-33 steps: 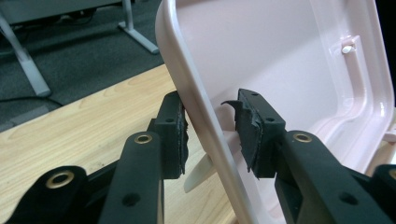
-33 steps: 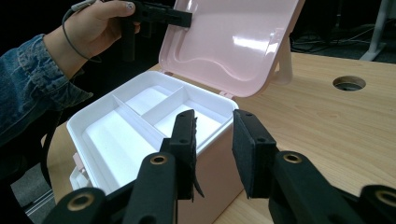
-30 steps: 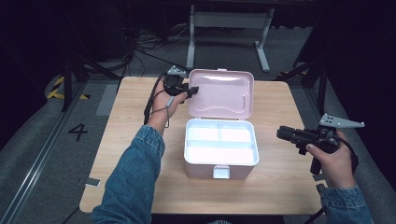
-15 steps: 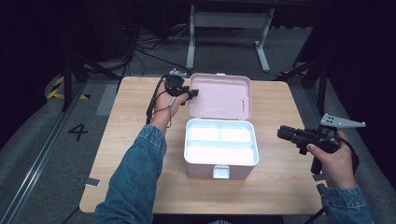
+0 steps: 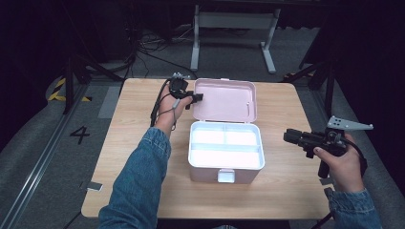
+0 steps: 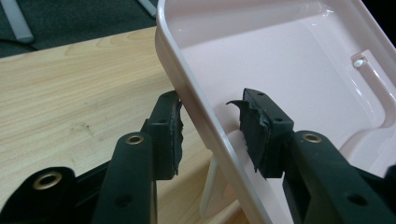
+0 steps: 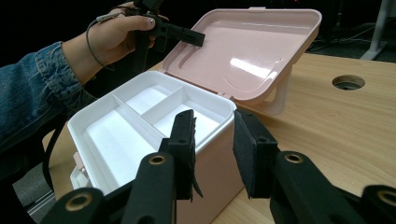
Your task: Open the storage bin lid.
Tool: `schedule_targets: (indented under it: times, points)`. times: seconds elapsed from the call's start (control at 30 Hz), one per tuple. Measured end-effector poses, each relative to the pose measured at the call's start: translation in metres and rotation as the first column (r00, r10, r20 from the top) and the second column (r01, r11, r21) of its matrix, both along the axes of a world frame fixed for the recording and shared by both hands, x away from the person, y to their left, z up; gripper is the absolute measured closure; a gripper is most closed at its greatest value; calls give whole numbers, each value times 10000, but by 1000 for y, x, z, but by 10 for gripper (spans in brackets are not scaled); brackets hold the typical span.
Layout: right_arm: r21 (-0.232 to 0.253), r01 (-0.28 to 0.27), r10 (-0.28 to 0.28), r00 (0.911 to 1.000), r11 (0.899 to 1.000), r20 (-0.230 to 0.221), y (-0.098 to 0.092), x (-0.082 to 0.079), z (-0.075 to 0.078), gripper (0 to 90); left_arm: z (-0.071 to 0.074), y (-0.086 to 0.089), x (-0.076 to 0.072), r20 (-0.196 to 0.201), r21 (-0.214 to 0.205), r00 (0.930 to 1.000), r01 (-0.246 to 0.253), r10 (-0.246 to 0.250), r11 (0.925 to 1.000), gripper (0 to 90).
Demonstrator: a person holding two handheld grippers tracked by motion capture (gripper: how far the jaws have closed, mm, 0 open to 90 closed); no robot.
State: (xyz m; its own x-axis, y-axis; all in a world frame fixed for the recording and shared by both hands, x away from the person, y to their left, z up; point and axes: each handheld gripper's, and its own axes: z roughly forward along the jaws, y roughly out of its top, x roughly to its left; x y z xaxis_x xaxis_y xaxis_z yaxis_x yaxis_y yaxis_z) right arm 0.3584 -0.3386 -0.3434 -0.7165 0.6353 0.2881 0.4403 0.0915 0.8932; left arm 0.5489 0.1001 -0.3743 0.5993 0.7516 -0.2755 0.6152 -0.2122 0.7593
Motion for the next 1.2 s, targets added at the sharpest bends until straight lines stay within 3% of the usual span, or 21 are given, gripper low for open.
schedule_targets:
  times: [0.17, 0.3, 0.43, 0.53, 0.63, 0.77, 0.9, 1.03, 1.2]
  points:
    - [28, 43, -43, 10000, 10000, 9, -1, 0, 0, 700, -3, -2, 1, -32, 312, 10000, -23, 24, 9995, 563]
    - [38, 51, -51, 10000, 10000, 28, -2, 0, 0, 700, -6, -4, 1, 86, 837, 10000, -26, 19, 9965, 549]
    - [40, 72, -72, 10000, 10000, -15, -2, 0, 0, 699, -9, -5, 1, -87, 1300, 9998, 166, -156, 9914, 549]
    - [4, 92, -92, 9999, 10000, -41, -3, 0, -1, 698, -12, -5, 1, -147, 1288, 9998, 154, -136, 9915, 544]
    - [45, 158, -158, 9999, 9999, -16, -5, -2, -1, 692, -13, -4, 1, -1, 1413, 9996, 296, -299, 9895, 522]
    - [17, 231, -231, 9997, 9997, 46, -7, -3, 0, 692, -8, -1, -3, 583, 1824, 9973, 332, -445, 9827, 508]
    - [45, 204, -204, 9998, 9998, -10, -7, -4, 0, 689, 7, 2, -14, 961, 1583, 9932, 500, -658, 9861, 466]
    - [62, 164, -164, 9999, 9998, -6, -7, -2, -1, 684, 28, 5, -33, 1408, 1177, 9839, 942, -1105, 9886, 446]
    - [72, 125, -125, 9999, 9999, -17, -4, 3, 2, 675, 51, 11, -58, 1838, 939, 9715, 1345, -1500, 9864, 425]
